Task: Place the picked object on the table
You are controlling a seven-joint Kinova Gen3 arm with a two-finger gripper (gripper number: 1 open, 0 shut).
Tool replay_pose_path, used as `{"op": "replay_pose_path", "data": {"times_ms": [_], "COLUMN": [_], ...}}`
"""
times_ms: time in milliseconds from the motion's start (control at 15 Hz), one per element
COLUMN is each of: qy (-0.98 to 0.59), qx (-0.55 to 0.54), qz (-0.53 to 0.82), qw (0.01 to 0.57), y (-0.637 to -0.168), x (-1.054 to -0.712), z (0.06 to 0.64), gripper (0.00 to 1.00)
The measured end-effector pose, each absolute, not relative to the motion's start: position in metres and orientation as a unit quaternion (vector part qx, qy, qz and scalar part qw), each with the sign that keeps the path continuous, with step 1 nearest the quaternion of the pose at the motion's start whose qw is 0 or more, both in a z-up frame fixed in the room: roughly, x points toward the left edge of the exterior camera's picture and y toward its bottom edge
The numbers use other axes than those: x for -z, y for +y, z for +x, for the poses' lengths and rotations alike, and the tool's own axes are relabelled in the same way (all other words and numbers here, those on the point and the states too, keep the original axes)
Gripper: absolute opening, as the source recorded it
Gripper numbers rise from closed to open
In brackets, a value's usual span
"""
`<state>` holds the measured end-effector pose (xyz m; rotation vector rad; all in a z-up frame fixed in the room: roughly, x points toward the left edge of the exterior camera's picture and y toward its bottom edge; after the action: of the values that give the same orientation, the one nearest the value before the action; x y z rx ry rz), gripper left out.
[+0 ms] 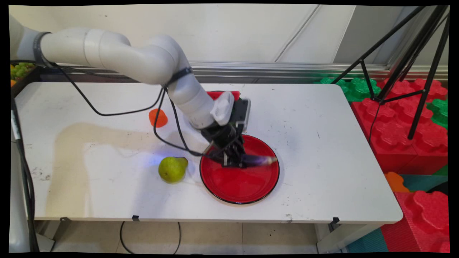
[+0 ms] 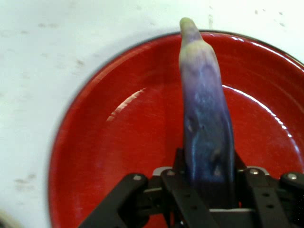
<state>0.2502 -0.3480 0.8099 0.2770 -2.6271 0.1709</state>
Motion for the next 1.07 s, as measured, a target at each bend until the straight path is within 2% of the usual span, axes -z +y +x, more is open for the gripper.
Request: {"op": "replay_pose_path", "data": {"times_ms": [800,1067], "qy": [-0.934,-0.924], "qx": [-0.107,-0.110], "qz": [0.205,0.250], "qw": [0.273,0.268], "y": [-0.341,-0.327], "x": [-0.932,-0.955], "z": [0.321,0.354], "gripper": [0.00,0.00]}}
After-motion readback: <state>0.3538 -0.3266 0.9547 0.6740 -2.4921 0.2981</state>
